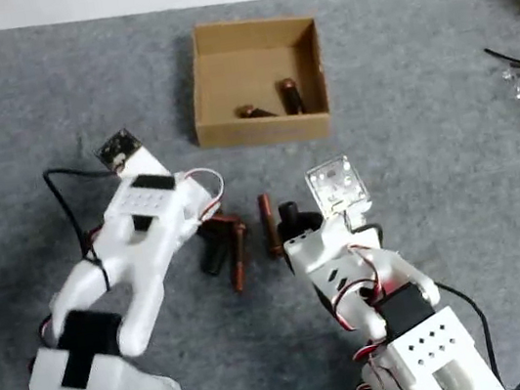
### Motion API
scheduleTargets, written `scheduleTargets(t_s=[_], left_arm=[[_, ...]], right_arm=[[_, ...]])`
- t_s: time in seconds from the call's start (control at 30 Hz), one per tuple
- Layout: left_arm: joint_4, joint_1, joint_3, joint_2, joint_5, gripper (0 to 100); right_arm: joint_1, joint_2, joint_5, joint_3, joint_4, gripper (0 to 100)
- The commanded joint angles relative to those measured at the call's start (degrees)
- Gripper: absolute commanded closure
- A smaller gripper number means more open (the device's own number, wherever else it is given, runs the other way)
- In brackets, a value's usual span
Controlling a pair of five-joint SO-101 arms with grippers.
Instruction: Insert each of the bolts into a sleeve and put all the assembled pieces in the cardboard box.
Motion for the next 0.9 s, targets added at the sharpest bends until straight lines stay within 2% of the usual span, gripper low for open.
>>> scheduleTargets(t_s=[0.0,0.17,0.43,0.7,0.87], left_arm=[[2.29,-1.01,-5.32,1.71,0.35,83],[3.87,-1.01,-7.25,4.18,0.35,83],[3.69,-5.32,-8.31,4.62,0.53,83],[3.78,-5.05,-8.66,7.08,1.93,83],[4.04,-1.63,-11.12,10.86,1.93,83]], right_arm=[[0.84,-0.92,0.88,-0.48,-2.07,99.4],[0.84,-0.92,0.88,-0.48,-2.24,99.4],[0.84,-0.92,0.97,-0.48,-2.33,99.4],[0.84,-0.92,0.97,-0.48,-2.33,99.4],[0.84,-0.92,0.97,-0.48,-2.33,99.4]])
